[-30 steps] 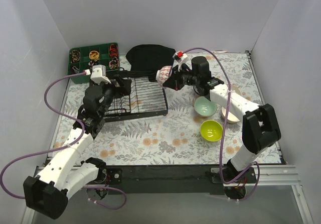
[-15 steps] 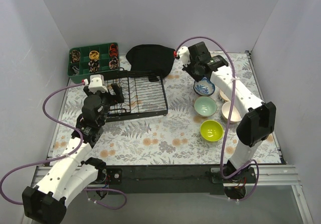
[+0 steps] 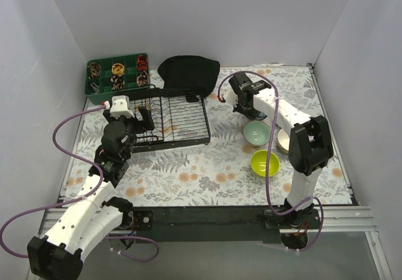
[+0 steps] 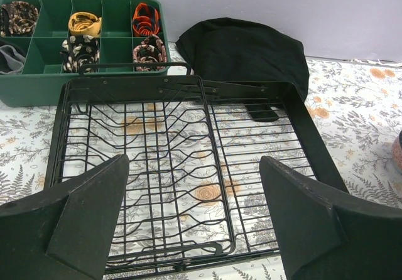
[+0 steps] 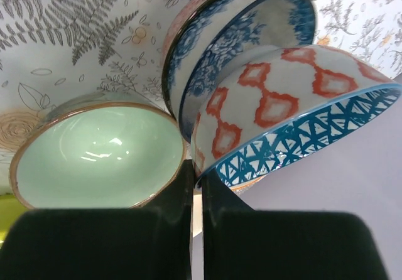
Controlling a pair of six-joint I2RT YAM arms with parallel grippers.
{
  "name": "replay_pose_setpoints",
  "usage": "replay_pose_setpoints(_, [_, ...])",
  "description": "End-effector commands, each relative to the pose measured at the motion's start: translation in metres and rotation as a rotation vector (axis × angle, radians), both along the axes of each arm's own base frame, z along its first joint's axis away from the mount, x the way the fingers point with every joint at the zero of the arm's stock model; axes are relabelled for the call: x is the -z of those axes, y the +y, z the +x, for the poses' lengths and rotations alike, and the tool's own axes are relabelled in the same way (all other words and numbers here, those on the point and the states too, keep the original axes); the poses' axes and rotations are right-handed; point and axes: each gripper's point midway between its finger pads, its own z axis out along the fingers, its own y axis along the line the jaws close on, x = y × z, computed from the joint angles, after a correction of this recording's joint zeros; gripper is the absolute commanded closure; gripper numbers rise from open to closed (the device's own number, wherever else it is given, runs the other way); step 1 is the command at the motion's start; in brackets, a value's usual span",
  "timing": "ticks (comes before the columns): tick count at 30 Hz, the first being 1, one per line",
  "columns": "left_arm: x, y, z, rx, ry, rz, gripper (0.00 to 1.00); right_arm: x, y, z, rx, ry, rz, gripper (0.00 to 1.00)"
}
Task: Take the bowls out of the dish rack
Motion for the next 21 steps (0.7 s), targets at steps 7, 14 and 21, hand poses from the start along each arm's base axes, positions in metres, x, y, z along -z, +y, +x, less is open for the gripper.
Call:
replay_pose_setpoints(7, [-0.006,0.002,-0.003,0.004,-0.027,0.007,0.15,0.013,-0.012,0.008,-0.022,-0.028,-0.097,0.93])
replay_pose_setpoints(14, [-0.006,0.002,-0.004,0.004,-0.028,0.01,0.15,0.018,-0.01,0.015,-0.018,-0.028,-0.11,0.61])
replay_pose_setpoints(21, [-0.006,0.005,-0.005,-0.006,-0.032,0.017,0.14,-0.007,0.001,0.014,0.0,-0.103,-0.07,0.36])
